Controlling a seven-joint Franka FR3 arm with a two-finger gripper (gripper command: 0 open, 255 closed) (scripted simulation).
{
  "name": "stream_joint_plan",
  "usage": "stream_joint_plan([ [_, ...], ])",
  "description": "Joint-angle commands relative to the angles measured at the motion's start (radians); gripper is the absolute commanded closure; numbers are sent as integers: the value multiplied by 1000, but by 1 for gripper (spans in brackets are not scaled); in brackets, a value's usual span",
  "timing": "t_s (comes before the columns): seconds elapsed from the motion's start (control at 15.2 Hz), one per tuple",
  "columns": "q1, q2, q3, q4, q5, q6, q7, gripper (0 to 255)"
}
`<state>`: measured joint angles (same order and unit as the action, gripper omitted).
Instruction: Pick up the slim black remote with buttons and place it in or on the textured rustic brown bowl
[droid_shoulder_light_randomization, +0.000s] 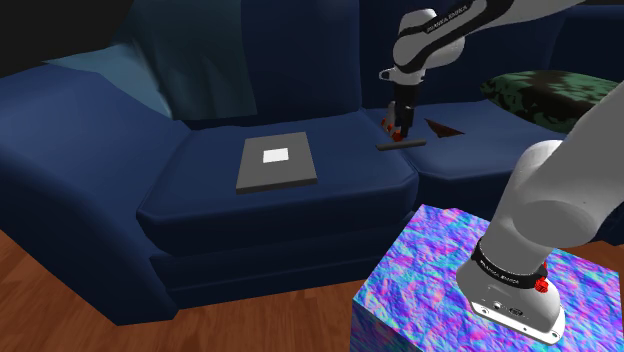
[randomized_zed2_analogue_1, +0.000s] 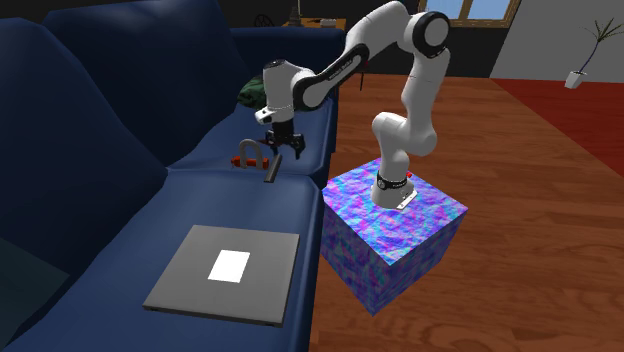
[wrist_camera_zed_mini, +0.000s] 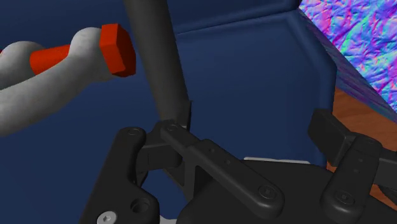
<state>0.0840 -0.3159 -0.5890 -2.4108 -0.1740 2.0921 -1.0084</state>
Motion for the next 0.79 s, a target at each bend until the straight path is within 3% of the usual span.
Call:
stream_joint_plan([
  [0.0, 21, 96, -52, 42, 37, 50, -108, 0],
  [0.33, 46, 347, -126, 165, 208, 131, -383, 0],
  [0.73, 35, 407, -116, 132, 263, 209, -422, 0],
])
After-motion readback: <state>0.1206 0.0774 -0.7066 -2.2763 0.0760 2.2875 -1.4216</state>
